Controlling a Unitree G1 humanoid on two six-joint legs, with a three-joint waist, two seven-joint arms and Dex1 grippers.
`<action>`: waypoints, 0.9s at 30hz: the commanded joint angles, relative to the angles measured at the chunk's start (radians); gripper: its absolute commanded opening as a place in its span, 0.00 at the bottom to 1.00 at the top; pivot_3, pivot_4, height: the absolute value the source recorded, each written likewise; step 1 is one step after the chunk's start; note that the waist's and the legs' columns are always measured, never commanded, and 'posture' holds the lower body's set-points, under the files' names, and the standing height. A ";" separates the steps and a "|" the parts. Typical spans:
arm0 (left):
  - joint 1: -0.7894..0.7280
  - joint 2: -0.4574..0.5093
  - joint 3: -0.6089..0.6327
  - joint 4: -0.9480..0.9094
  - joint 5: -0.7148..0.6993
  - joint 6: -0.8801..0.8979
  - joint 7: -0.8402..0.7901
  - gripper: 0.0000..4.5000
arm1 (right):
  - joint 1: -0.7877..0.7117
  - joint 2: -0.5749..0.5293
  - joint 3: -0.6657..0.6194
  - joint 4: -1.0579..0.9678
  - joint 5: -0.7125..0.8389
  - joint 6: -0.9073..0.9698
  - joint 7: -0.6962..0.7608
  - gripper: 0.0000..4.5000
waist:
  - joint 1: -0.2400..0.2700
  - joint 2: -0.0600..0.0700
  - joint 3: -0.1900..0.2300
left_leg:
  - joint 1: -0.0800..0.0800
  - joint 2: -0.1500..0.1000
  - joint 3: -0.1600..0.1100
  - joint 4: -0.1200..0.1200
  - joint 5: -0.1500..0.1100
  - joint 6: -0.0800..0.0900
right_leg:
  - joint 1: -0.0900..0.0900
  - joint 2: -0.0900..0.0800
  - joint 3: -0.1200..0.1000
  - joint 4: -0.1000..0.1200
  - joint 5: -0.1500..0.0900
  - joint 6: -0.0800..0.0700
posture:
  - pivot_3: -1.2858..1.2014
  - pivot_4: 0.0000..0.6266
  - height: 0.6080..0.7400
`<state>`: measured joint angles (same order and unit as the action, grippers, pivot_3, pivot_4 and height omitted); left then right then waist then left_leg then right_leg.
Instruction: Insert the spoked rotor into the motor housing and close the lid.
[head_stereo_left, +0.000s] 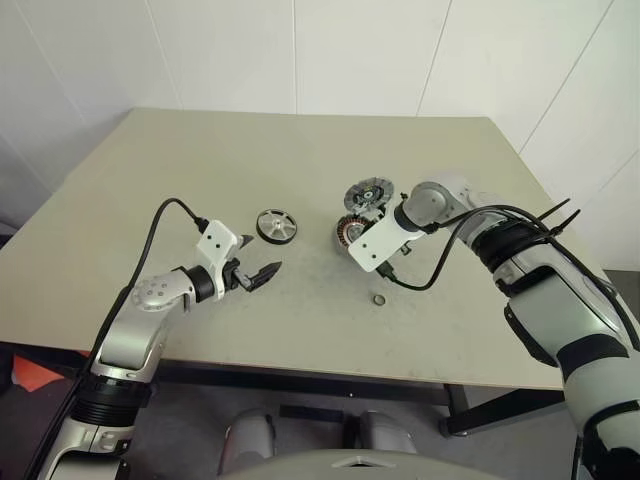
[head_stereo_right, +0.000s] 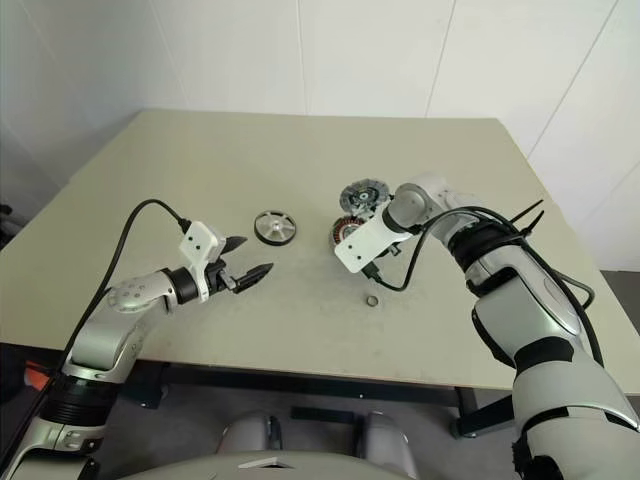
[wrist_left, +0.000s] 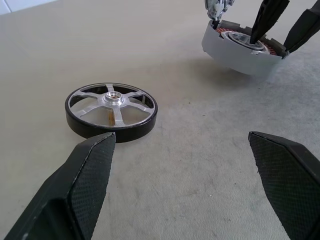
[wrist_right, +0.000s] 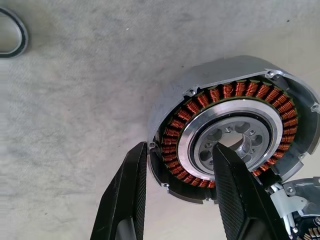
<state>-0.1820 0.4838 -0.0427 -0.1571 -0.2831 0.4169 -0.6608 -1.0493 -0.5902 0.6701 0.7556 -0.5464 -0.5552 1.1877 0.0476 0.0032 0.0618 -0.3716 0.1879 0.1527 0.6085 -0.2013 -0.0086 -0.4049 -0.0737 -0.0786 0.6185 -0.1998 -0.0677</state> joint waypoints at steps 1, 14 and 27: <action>-0.015 0.000 0.000 -0.007 0.010 -0.021 -0.003 1.00 | 0.004 -0.027 -0.046 -0.064 0.028 0.002 0.010 0.41 | 0.000 0.000 0.000 | 0.000 0.000 0.000 0.000 0.000 0.000 | 0.000 0.000 0.000 0.000 0.000 0.000 | 0.52 0.00 1.00; -0.029 0.000 0.006 0.021 0.025 -0.029 -0.013 1.00 | 0.077 -0.038 -0.059 -0.152 0.057 0.042 0.081 0.77 | 0.003 0.000 0.000 | 0.001 0.000 0.000 0.001 0.000 0.000 | 0.001 0.000 0.000 0.001 0.000 0.000 | 0.52 0.00 1.00; 0.000 -0.004 0.012 0.008 0.028 -0.030 -0.005 1.00 | 0.173 -0.086 -0.318 -0.493 0.346 0.427 0.135 0.99 | 0.009 0.000 0.000 | 0.002 0.000 0.000 0.002 0.000 0.000 | 0.003 0.000 0.000 0.002 0.000 0.000 | 0.52 0.00 1.00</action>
<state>-0.1793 0.4759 -0.0468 -0.1193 -0.2525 0.3999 -0.6706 -0.8809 -0.6607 0.4166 0.3221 -0.2582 -0.2129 1.3263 0.0565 0.0033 0.0617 -0.3684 0.1884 0.1523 0.6107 -0.2015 -0.0083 -0.4015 -0.0737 -0.0784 0.6201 -0.1999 -0.0674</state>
